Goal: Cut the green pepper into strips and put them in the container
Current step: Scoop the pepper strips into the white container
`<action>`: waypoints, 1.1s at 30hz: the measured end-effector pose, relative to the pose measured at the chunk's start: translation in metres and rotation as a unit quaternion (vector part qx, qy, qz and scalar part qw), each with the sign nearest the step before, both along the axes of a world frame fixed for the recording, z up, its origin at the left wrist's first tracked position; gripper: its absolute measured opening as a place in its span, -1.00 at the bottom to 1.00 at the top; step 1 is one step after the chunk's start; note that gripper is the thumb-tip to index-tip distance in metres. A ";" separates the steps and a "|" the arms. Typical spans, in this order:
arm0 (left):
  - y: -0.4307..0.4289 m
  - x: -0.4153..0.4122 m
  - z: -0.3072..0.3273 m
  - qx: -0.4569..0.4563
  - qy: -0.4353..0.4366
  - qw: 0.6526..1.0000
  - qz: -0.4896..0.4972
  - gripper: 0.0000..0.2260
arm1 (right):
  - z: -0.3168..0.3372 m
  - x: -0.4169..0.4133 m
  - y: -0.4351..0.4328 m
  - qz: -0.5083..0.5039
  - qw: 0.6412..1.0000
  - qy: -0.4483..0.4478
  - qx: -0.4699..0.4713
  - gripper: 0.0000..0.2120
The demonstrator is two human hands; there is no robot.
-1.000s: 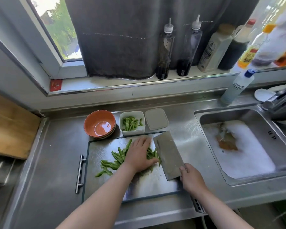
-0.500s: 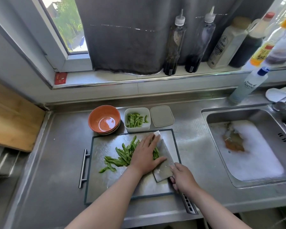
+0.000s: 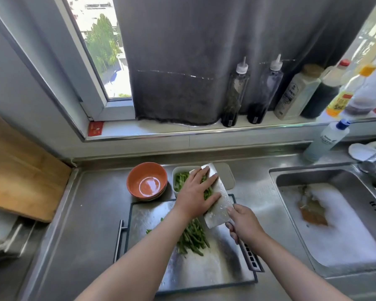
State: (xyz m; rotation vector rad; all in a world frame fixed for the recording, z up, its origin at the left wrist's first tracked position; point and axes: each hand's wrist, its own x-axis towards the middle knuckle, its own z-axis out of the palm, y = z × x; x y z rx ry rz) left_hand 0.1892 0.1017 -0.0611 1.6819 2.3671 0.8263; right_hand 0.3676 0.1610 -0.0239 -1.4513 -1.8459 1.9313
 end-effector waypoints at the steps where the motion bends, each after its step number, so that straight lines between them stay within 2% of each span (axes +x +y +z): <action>1: 0.005 -0.010 0.003 -0.004 0.001 1.000 -0.002 -0.44 | 0.003 -0.010 0.003 -0.002 1.000 0.002 0.002 -0.74; 10: 0.037 -0.078 -0.026 -0.062 -0.031 0.996 -0.048 -0.37 | -0.022 -0.080 0.021 -0.043 0.997 -0.057 0.037 -0.69; 13: 0.041 -0.086 -0.042 -0.032 -0.049 0.997 -0.047 -0.43 | -0.030 -0.089 0.024 -0.046 0.994 -0.077 0.066 -0.67; 17: 0.032 -0.091 -0.057 0.060 -0.042 0.997 -0.026 -0.66 | -0.039 -0.089 0.033 -0.035 0.987 -0.113 0.112 -0.66; 20: 0.023 -0.093 -0.062 0.088 -0.041 0.995 -0.010 -0.75 | -0.041 -0.087 0.037 -0.029 0.984 -0.122 0.129 -0.66; 23: 0.017 -0.096 -0.057 0.112 -0.045 0.993 0.010 -0.75 | -0.041 -0.087 0.039 -0.025 0.982 -0.125 0.138 -0.66; 27: 0.014 -0.093 -0.051 0.082 0.003 0.993 -0.083 -0.64 | -0.037 -0.092 0.036 -0.013 0.979 -0.129 0.155 -0.65; 31: 0.003 -0.096 -0.057 0.099 -0.001 0.995 -0.029 -0.79 | -0.032 -0.085 0.034 -0.007 0.974 -0.134 0.181 -0.66; 33: -0.007 -0.101 -0.057 0.112 0.036 0.993 -0.026 -0.84 | -0.030 -0.079 0.037 -0.016 0.972 -0.131 0.192 -0.66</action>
